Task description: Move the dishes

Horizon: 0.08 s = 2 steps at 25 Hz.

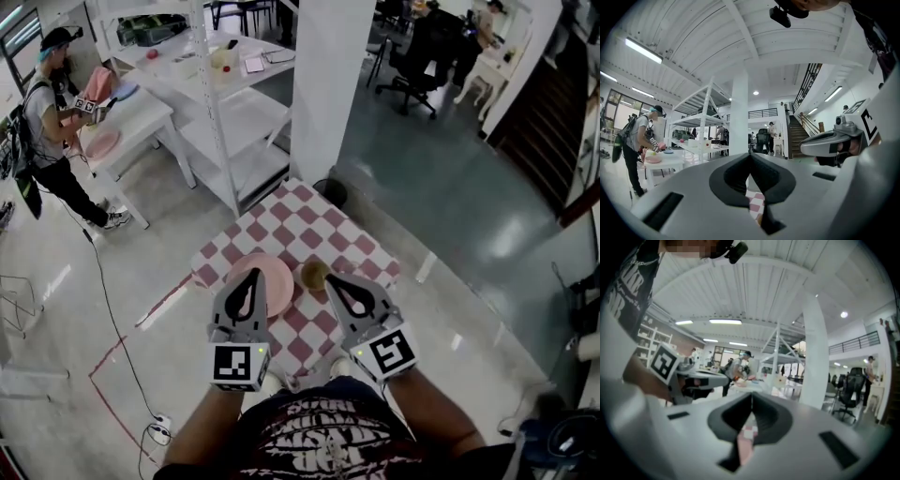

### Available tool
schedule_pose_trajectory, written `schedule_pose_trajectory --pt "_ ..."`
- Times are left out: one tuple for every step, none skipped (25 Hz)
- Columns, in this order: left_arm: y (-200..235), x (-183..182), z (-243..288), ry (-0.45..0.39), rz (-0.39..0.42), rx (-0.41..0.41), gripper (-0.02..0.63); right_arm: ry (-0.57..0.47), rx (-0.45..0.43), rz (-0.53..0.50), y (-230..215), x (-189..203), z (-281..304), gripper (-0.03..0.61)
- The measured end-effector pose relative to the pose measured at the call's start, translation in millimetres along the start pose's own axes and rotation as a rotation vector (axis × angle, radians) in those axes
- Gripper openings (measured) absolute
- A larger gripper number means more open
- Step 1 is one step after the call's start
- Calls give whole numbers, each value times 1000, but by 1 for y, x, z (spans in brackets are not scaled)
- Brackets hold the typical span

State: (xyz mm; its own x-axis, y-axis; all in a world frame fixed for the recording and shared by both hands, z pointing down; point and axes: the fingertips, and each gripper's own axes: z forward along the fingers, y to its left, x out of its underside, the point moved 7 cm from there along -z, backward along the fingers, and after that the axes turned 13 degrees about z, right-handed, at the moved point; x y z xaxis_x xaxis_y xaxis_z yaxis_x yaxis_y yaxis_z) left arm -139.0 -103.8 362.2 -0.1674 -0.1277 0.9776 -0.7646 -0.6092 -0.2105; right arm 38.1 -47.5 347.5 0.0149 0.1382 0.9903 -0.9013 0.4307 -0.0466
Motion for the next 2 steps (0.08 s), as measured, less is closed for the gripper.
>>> schedule_pose_trajectory --pt "-5 -2 3 6 7 -2 29 2 -6 2 -4 1 -2 35" --pt "-10 -3 5 13 14 -6 29 4 -12 4 -9 3 -4 35"
